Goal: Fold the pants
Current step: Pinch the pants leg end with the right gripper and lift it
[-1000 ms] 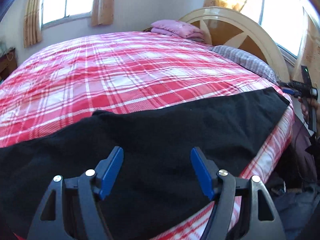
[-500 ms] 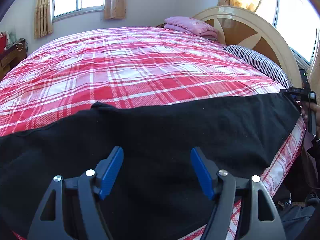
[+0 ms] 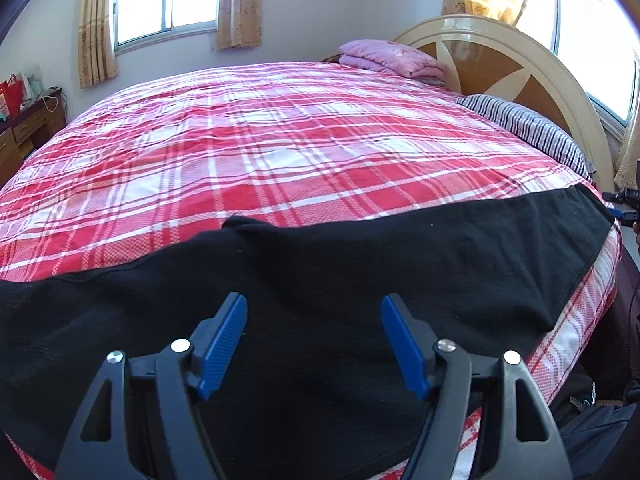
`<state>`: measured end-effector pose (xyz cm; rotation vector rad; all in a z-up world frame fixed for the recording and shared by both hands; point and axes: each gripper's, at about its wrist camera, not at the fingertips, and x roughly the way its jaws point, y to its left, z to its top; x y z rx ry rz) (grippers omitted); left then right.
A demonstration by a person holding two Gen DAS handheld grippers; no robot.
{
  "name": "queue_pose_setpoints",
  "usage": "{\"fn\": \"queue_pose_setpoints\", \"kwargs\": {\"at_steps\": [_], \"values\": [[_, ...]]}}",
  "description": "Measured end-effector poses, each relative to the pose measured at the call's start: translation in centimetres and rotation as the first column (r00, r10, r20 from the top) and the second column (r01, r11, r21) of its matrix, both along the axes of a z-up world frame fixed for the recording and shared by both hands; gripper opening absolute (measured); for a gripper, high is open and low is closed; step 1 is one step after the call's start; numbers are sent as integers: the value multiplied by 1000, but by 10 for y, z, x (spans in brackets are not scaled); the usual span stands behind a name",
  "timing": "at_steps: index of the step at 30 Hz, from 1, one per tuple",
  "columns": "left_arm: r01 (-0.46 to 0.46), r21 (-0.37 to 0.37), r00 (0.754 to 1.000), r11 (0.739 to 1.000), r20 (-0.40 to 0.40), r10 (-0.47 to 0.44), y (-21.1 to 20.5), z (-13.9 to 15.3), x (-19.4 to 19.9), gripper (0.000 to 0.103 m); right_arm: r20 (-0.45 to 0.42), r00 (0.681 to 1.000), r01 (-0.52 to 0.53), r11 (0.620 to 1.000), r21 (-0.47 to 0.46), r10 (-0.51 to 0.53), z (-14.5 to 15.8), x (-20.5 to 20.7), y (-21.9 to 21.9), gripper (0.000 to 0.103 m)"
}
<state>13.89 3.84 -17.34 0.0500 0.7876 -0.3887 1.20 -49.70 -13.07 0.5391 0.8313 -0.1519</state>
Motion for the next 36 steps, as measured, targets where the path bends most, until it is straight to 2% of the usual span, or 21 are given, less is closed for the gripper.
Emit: {"fn": "queue_pose_setpoints", "kwargs": {"at_steps": [4,6,8,10,13,15,16,19,22,31,36], "values": [[-1,9,1000,1000,-1,1,3,-3,1,73,16,999,-39,997,-59,40,-3,6,10,61],[1,14,1000,1000,-3,-1,2,-5,1,73,15,998,-52,996,-69,53,-3,5,11,56],[5,27,1000,1000,-1,-5,1,-7,1,73,17,995,-95,994,-44,96,-2,5,13,46],[11,41,1000,999,6,-11,0,-6,0,73,17,991,-131,990,-43,132,-1,5,18,46],[19,51,1000,999,8,-19,1,-7,1,73,-8,991,-135,986,-102,135,-6,9,28,44],[22,51,1000,998,8,-22,2,-8,1,73,-2,992,-127,986,-108,128,-5,8,26,32],[24,52,1000,998,9,-24,3,-9,1,73,3,993,-115,989,-94,116,-5,7,23,19],[18,46,1000,999,13,-19,6,-6,2,73,56,993,-107,994,8,107,-6,3,9,16],[-1,47,1000,999,18,0,11,-4,3,73,89,990,-114,993,33,110,-2,2,11,15],[-95,26,995,995,19,95,46,3,12,73,179,972,-148,989,-21,149,36,-3,47,13],[-139,24,990,990,27,139,67,8,15,73,213,955,-202,978,-48,208,52,-1,81,13]]}}
